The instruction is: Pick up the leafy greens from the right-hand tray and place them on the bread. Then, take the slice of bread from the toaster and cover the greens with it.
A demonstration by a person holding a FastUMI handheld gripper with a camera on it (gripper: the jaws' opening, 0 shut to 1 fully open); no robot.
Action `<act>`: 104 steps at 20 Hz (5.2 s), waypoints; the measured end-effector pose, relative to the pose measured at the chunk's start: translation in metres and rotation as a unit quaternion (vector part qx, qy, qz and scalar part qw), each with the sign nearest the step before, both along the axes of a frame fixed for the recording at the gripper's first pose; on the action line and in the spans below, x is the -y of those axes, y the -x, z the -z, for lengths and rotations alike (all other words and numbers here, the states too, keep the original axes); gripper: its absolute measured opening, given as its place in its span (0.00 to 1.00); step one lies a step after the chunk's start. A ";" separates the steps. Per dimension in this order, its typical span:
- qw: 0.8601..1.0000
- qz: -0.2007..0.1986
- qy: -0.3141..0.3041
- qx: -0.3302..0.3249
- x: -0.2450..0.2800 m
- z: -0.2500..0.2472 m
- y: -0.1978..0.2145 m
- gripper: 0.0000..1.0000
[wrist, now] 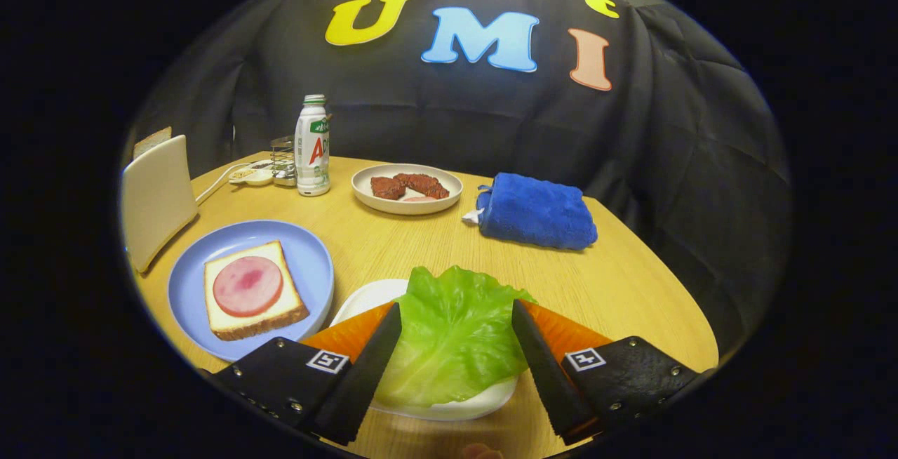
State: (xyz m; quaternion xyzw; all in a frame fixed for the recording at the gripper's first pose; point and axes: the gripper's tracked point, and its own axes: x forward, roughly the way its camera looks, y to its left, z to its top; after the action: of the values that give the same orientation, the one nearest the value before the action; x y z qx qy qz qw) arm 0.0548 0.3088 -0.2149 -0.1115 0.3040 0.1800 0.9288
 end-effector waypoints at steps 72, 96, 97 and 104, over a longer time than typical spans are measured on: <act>0.983 -0.139 -0.121 -0.024 -0.177 -0.039 0.090 0.98; 0.946 -0.234 -0.224 0.023 -0.282 -0.159 0.156 0.98; 0.945 -0.243 -0.216 0.031 -0.289 -0.163 0.159 0.98; 0.922 -0.307 -0.221 0.085 -0.377 -0.191 0.195 0.98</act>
State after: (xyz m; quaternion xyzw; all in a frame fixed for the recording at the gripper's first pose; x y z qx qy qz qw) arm -0.1405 0.6857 -0.0240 -0.0062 0.1276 0.5092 0.8511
